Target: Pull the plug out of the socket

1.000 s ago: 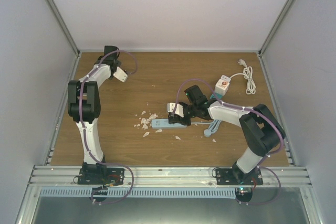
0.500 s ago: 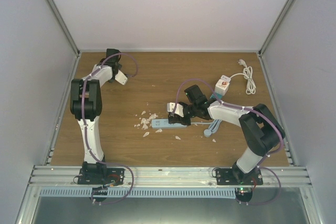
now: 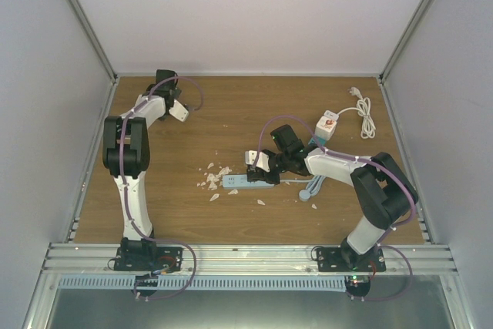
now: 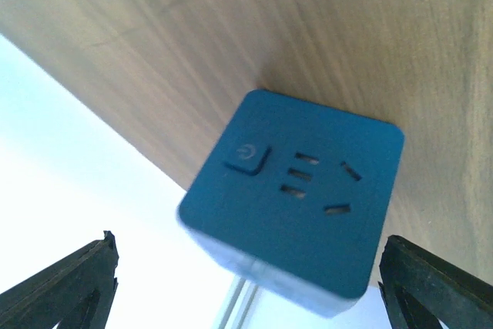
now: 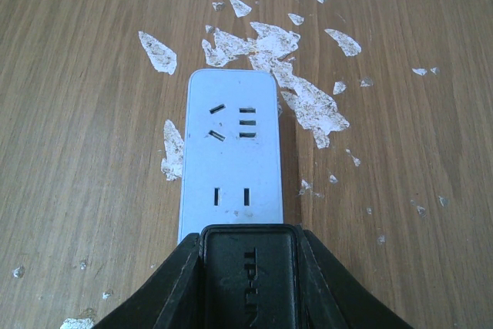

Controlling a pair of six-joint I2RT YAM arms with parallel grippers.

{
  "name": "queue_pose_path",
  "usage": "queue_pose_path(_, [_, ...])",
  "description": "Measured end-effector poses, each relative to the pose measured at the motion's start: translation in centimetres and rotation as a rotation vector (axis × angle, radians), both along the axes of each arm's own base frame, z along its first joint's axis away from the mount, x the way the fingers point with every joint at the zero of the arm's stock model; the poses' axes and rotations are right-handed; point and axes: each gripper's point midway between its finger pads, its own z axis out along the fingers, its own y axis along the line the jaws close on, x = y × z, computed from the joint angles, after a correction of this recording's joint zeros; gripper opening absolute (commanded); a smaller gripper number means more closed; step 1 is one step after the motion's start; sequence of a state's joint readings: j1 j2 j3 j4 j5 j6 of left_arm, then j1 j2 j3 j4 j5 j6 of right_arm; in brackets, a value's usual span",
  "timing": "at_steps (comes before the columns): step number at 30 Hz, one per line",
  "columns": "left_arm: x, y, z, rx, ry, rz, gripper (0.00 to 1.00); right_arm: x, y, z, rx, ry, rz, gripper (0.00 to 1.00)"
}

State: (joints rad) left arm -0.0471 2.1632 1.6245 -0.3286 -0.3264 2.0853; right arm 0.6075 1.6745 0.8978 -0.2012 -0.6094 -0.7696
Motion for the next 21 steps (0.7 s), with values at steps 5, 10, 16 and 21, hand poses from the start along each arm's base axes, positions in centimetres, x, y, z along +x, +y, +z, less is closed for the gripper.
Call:
queue_pose_path(5, [0.0, -1.7, 2.6, -0.087, -0.054, -0.025, 0.94, 0.0, 0.0, 0.1, 0.001, 0.002, 0.0, 0.24])
queue_pose_path(10, [-0.8, -4.3, 5.6, -0.275, -0.099, -0.008, 0.94, 0.0, 0.0, 0.1, 0.002, 0.012, -0.011, 0.42])
queue_pose_path(16, [-3.6, -8.1, 8.1, -0.52, -0.081, 0.002, 0.94, -0.1, -0.6, -0.8, -0.036, 0.046, -0.037, 0.63])
queue_pose_path(21, [-7.3, -11.1, 9.2, -0.72, -0.019, 0.012, 0.93, -0.3, -0.7, -0.8, -0.041, 0.059, -0.045, 0.72])
